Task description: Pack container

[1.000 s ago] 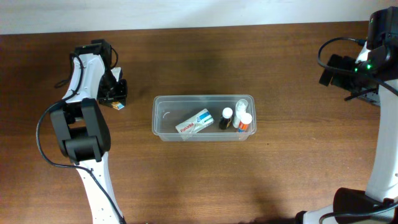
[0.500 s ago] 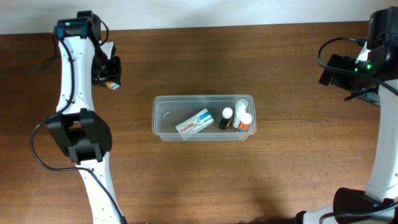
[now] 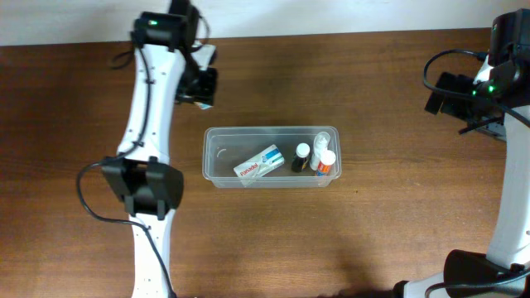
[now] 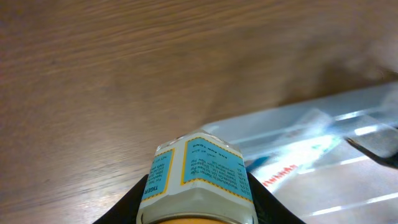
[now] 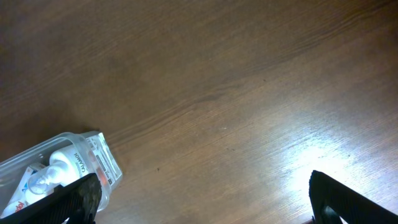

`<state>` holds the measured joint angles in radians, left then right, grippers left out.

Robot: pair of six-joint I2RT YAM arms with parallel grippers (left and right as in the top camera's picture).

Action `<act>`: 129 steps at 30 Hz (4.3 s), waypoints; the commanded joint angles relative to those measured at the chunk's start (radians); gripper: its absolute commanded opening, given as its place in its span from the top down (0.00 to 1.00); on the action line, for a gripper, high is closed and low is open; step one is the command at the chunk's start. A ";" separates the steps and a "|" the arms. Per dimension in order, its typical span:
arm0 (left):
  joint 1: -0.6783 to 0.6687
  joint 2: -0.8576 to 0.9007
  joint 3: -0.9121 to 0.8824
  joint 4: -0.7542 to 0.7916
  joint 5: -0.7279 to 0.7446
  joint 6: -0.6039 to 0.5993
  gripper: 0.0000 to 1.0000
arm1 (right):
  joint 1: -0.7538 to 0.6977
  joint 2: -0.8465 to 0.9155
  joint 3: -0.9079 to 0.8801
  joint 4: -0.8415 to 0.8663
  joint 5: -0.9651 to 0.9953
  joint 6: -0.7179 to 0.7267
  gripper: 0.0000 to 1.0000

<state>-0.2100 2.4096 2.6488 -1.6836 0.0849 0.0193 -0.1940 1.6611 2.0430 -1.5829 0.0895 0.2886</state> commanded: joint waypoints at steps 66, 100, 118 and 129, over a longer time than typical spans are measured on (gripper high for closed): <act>-0.216 -0.310 -1.053 0.619 -0.161 -0.031 0.65 | -0.004 0.001 0.008 0.001 0.013 0.008 0.02; -0.216 -0.488 -0.937 0.520 -0.161 -0.057 0.01 | -0.004 0.001 0.008 0.001 0.013 0.008 0.02; -0.216 -0.972 -0.924 0.437 0.050 -0.057 0.01 | -0.004 0.001 0.008 0.001 0.013 0.008 0.02; -0.200 -1.113 -0.925 0.309 -0.055 -0.024 0.01 | -0.004 0.001 0.008 0.001 0.013 0.008 0.02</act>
<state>-0.4244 1.3258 1.7168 -1.3720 0.0521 -0.0196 -0.1940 1.6611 2.0430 -1.5826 0.0898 0.2882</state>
